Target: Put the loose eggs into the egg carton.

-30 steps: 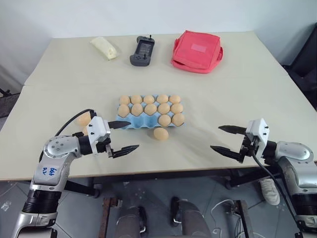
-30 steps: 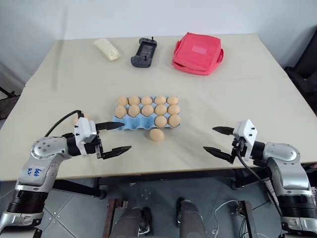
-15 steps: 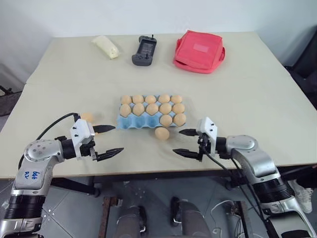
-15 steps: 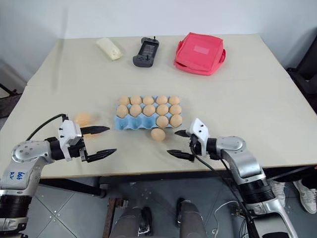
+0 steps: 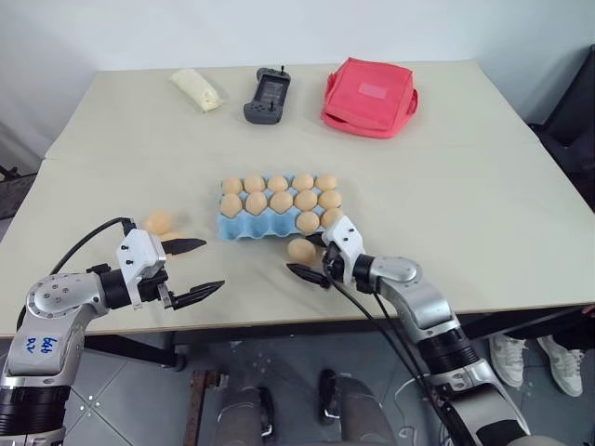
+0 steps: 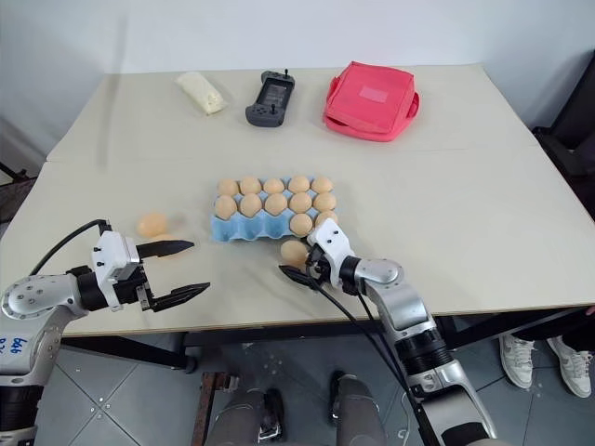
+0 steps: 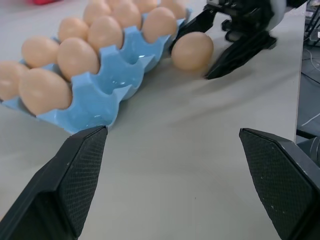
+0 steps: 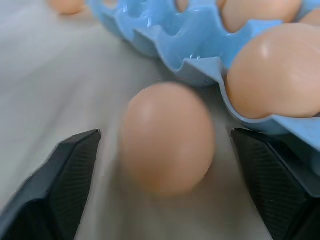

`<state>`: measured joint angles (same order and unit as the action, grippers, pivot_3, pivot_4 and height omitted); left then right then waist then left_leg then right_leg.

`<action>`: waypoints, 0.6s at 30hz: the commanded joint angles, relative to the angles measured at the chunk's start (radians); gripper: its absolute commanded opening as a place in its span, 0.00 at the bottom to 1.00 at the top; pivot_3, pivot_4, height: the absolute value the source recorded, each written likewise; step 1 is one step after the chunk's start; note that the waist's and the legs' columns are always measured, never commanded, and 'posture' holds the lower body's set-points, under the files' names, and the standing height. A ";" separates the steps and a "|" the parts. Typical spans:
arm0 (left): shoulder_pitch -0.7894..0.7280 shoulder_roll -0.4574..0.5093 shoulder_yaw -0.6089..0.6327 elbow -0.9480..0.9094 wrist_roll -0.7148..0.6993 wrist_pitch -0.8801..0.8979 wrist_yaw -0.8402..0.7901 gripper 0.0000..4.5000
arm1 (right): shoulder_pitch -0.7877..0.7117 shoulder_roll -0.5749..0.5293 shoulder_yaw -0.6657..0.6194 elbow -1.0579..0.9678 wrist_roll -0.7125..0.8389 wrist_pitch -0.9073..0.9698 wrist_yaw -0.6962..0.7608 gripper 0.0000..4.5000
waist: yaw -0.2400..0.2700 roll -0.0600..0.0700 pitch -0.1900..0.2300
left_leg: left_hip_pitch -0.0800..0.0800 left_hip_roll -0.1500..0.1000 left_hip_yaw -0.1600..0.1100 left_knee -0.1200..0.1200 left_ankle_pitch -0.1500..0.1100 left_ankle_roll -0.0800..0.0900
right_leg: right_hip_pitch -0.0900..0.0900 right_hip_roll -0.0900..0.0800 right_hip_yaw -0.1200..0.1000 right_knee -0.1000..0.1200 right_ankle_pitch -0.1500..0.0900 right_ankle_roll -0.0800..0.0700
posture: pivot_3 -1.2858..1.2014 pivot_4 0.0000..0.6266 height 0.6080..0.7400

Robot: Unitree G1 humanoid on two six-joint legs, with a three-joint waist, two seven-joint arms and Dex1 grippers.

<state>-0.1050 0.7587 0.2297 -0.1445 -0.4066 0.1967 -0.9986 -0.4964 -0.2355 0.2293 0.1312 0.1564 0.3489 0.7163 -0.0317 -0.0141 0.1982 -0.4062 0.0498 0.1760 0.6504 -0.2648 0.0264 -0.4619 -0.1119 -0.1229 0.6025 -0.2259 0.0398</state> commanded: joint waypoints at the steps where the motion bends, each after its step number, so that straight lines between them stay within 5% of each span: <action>1: 0.011 0.004 0.021 -0.029 -0.015 0.000 0.009 1.00 | 0.015 0.019 -0.002 -0.036 0.008 -0.009 -0.012 0.70 | 0.000 0.000 0.000 | 0.000 0.000 0.000 0.000 0.000 0.000 | 0.000 0.000 0.000 0.000 0.000 0.000 | 0.52 0.24 1.00; 6: 0.001 -0.003 0.010 -0.014 -0.011 -0.005 0.012 1.00 | 0.062 -0.035 0.005 -0.182 0.099 0.057 0.116 0.37 | 0.001 0.000 0.000 | 0.000 0.000 0.000 -0.001 0.000 0.000 | 0.000 0.000 0.000 -0.001 0.000 0.000 | 0.52 0.24 1.00; 11: -0.011 -0.017 0.001 0.007 -0.007 -0.015 0.017 1.00 | -0.023 -0.059 -0.016 -0.232 0.137 0.106 0.147 0.37 | -0.004 0.000 0.000 | 0.000 0.000 0.000 0.000 0.000 0.001 | 0.000 0.000 0.001 -0.001 0.000 0.000 | 0.52 0.24 1.00; 18: -0.002 -0.040 -0.001 0.005 0.000 -0.019 0.038 1.00 | -0.233 -0.018 -0.026 0.036 0.055 -0.022 0.095 0.37 | -0.005 -0.001 0.000 | 0.001 0.004 0.000 -0.001 0.002 -0.003 | 0.000 0.005 0.000 -0.001 0.001 -0.005 | 0.52 0.24 1.00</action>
<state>-0.1095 0.7198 0.2149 -0.1310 -0.4041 0.1927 -0.9695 -0.7050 -0.2574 0.2205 0.1221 0.2304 0.3782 0.8190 -0.0367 -0.0147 0.1978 -0.4056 0.0542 0.1761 0.6494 -0.2630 0.0234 -0.4625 -0.1066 -0.1227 0.6019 -0.2249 0.0344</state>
